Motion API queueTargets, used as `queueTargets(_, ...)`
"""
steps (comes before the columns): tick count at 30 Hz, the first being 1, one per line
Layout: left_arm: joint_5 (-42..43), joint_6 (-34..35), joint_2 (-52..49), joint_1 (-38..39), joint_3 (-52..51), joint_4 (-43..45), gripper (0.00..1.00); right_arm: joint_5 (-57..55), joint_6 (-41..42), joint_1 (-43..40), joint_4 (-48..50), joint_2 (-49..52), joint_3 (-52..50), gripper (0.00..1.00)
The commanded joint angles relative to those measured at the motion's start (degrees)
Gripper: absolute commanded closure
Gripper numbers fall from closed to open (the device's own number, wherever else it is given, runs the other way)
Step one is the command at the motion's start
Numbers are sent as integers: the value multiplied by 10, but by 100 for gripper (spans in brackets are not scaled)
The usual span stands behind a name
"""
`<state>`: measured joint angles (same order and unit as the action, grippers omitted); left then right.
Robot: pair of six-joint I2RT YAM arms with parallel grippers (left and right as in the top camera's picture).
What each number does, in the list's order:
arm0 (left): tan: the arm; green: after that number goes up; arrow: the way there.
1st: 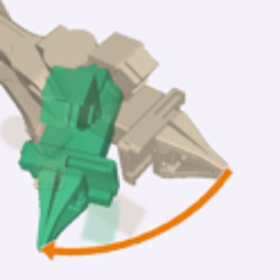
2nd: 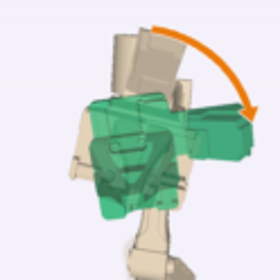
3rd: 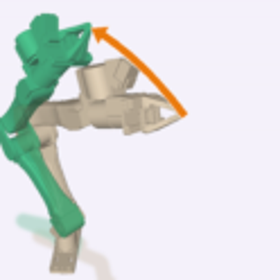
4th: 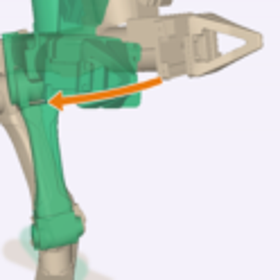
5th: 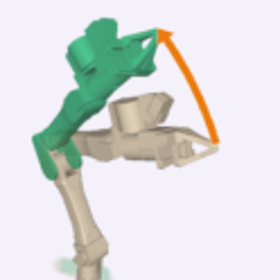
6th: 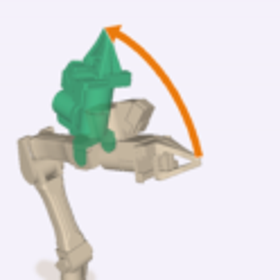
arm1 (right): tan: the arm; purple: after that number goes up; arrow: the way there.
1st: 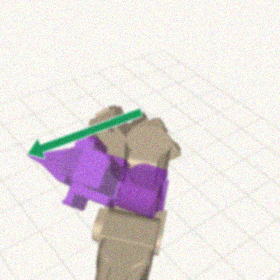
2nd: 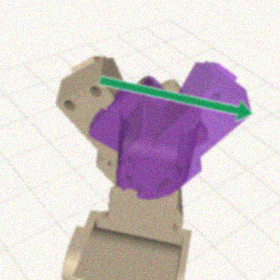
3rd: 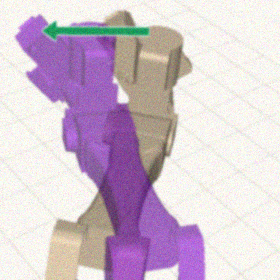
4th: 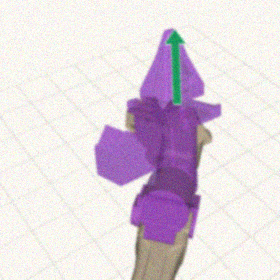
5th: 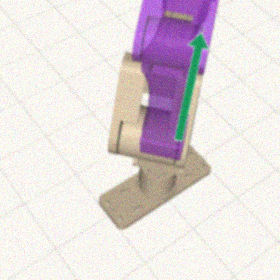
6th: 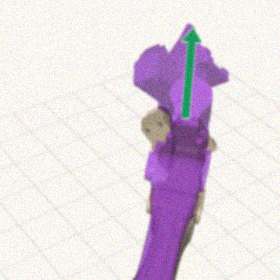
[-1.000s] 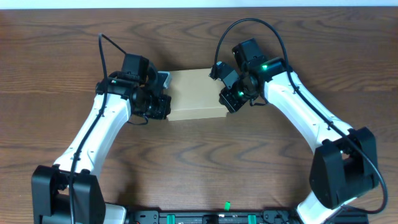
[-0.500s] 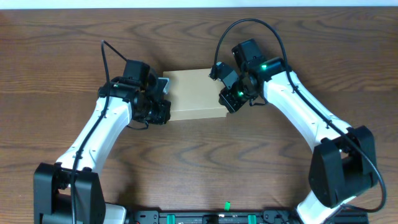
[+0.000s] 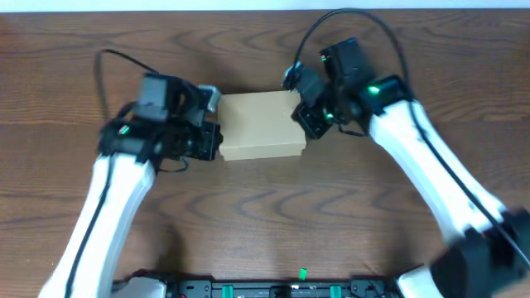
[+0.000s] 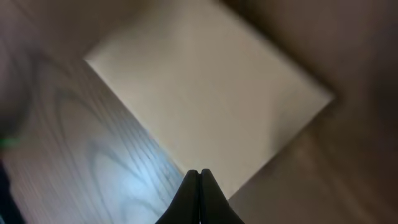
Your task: Pack container
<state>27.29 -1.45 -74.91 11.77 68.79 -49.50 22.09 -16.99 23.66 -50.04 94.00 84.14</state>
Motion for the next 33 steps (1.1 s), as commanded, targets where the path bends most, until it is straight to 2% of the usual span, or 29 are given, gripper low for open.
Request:
queueTargets(1,3,2,80,-1,16,-8,94,8,-6,-1,-7,-70,16,99)
queueTargets(5,-5,2,169,-1,16,-47,94,8,-6,0,-59,-127,16,99)
queueTargets(12,-5,2,238,-1,16,-114,93,8,-6,0,-185,-183,2,98)
queueTargets(13,-5,2,240,-1,15,-121,75,8,-6,0,-198,-187,-2,99)
queueTargets(14,-5,2,240,-1,16,-124,53,8,-6,0,-209,-188,-2,98)
queueTargets(15,-5,2,240,-1,15,-126,5,8,-6,0,-218,-188,-2,75)
queueTargets(16,-5,2,240,-1,15,-126,5,8,-6,0,-224,-188,-2,1)
queueTargets(33,-7,2,240,-1,16,-133,5,4,-2,0,-230,-188,-2,1)
